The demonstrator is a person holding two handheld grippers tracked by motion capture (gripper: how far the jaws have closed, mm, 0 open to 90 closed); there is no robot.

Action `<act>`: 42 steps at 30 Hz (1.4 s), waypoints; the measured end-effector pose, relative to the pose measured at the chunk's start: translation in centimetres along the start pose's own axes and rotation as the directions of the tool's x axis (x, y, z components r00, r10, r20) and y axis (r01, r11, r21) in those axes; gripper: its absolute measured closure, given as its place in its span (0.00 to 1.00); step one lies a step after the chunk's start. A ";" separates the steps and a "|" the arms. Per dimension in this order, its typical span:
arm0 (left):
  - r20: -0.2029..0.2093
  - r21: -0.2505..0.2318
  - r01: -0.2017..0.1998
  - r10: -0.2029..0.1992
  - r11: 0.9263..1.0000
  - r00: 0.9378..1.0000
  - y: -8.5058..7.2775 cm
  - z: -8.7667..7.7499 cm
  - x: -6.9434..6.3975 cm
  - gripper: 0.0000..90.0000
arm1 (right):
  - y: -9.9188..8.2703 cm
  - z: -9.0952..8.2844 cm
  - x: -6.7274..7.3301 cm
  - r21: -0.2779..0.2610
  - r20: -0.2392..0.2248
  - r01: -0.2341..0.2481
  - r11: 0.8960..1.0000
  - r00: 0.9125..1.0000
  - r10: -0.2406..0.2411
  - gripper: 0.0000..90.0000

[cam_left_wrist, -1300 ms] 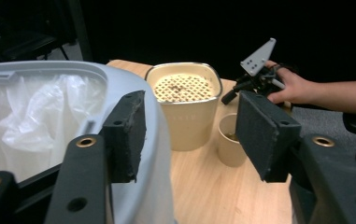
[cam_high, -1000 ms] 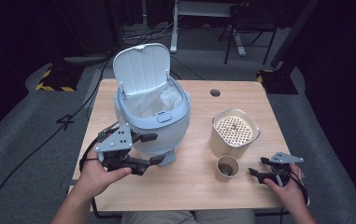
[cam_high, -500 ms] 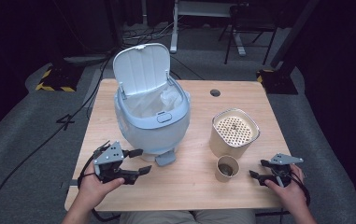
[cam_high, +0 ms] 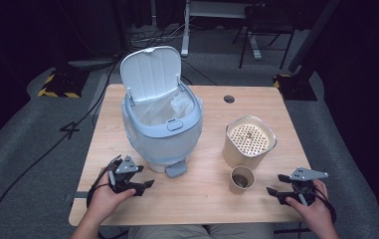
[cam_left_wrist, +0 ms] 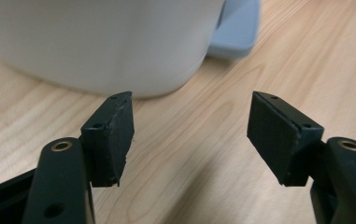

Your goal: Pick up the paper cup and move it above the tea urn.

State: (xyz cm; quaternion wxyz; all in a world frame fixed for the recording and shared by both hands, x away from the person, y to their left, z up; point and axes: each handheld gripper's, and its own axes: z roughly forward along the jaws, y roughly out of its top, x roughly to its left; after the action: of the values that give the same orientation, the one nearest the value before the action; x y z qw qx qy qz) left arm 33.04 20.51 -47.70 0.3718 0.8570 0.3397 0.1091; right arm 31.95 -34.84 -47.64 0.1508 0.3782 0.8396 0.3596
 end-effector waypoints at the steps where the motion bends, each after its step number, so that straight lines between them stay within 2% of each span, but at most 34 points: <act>1: -0.017 0.013 0.000 0.000 1.000 1.000 -0.1 0.3 0.0 0.36 | 0.0 -0.2 0.1 -0.005 0.001 0.003 1.000 1.000 -0.003 0.32; 3: -0.048 0.038 -0.001 0.003 0.999 0.999 -0.4 0.8 0.0 0.35 | 0.2 -0.4 0.2 -0.019 -0.005 0.010 1.000 1.000 -0.010 0.31; 7: -0.054 0.088 -0.015 0.019 0.996 0.998 -1.0 1.7 0.1 0.30 | 0.5 -0.6 0.6 -0.028 -0.023 0.017 0.999 1.000 -0.017 0.30; 9: -0.035 0.065 -0.028 0.030 0.998 0.999 -1.3 2.0 0.2 0.22 | 0.7 -0.6 0.9 -0.032 -0.036 0.025 0.999 0.999 -0.026 0.30; 11: -0.029 0.035 -0.031 0.032 0.999 0.999 -1.5 2.2 0.3 0.20 | 0.9 -0.6 1.1 -0.037 -0.045 0.036 0.999 0.998 -0.038 0.29; 15: -0.036 0.033 -0.024 0.025 0.999 0.999 -1.6 2.2 0.2 0.17 | 1.3 -0.5 1.4 -0.048 -0.058 0.054 0.997 0.997 -0.057 0.25; 19: -0.041 0.033 -0.022 0.023 0.999 0.999 -1.5 2.2 0.2 0.17 | 1.7 -0.6 1.9 -0.062 -0.030 0.100 0.993 0.994 -0.102 0.18; 26: -0.042 0.033 -0.023 0.024 0.999 0.999 -1.5 2.2 0.2 0.17 | 2.8 0.1 2.9 -0.100 -0.091 0.063 0.993 0.993 -0.073 0.18; 31: -0.040 0.033 -0.020 0.022 0.999 0.999 -1.5 2.2 0.1 0.17 | 3.3 1.6 3.8 -0.113 -0.130 0.068 0.991 0.988 -0.082 0.18; 35: -0.039 0.033 -0.020 0.022 0.999 0.999 -1.5 2.3 0.2 0.17 | 3.5 2.8 4.3 -0.111 -0.179 0.077 0.991 0.979 -0.096 0.17; 39: -0.042 0.033 -0.023 0.024 0.999 0.999 -1.5 2.2 0.1 0.17 | 3.7 3.5 5.1 -0.134 -0.196 0.078 0.988 0.975 -0.103 0.18; 42: -0.043 0.033 -0.020 0.021 0.999 0.999 -1.6 2.2 0.1 0.17 | 3.8 4.1 5.6 -0.167 -0.189 0.098 0.981 0.973 -0.129 0.18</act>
State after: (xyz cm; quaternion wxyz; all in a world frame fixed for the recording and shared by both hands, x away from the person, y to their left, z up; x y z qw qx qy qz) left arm 33.33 20.10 -50.38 0.3492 0.8638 0.3407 0.1259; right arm 32.36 -26.90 -47.65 0.1155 0.2785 0.8400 0.4512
